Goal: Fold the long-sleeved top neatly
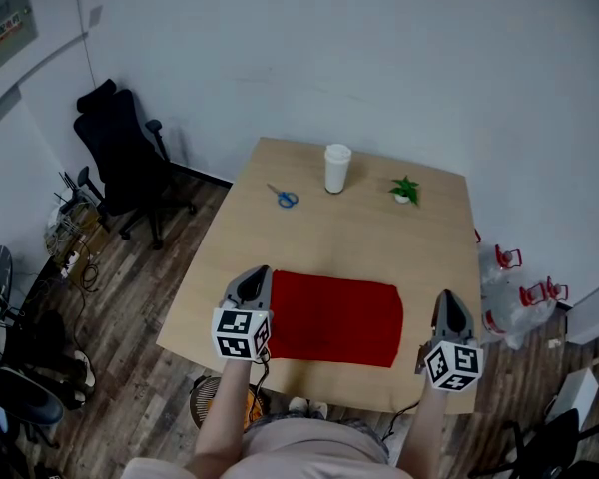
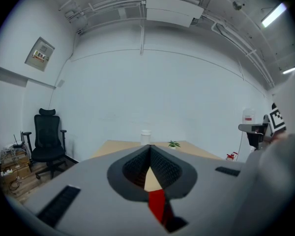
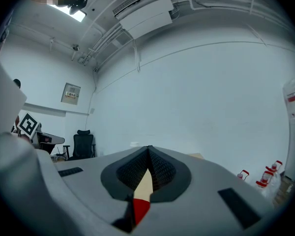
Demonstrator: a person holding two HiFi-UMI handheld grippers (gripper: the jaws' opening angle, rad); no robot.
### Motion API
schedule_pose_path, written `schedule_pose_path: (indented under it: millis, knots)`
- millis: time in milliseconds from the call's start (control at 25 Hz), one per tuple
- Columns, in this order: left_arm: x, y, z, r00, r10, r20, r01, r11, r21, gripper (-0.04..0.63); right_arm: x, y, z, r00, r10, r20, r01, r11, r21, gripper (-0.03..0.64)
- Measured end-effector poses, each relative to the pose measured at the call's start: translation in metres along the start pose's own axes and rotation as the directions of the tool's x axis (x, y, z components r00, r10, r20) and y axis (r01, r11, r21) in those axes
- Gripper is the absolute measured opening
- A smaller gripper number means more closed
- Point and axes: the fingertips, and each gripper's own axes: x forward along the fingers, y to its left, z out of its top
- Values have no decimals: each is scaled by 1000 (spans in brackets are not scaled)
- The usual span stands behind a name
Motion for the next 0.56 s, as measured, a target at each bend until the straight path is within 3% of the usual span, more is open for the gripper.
schedule_pose_path:
  millis: [560]
  knots:
    - [5, -2, -3, 1000, -5, -2, 5, 1000, -6, 2, 2, -3, -6, 1000, -9, -13, 8, 1000, -3, 6]
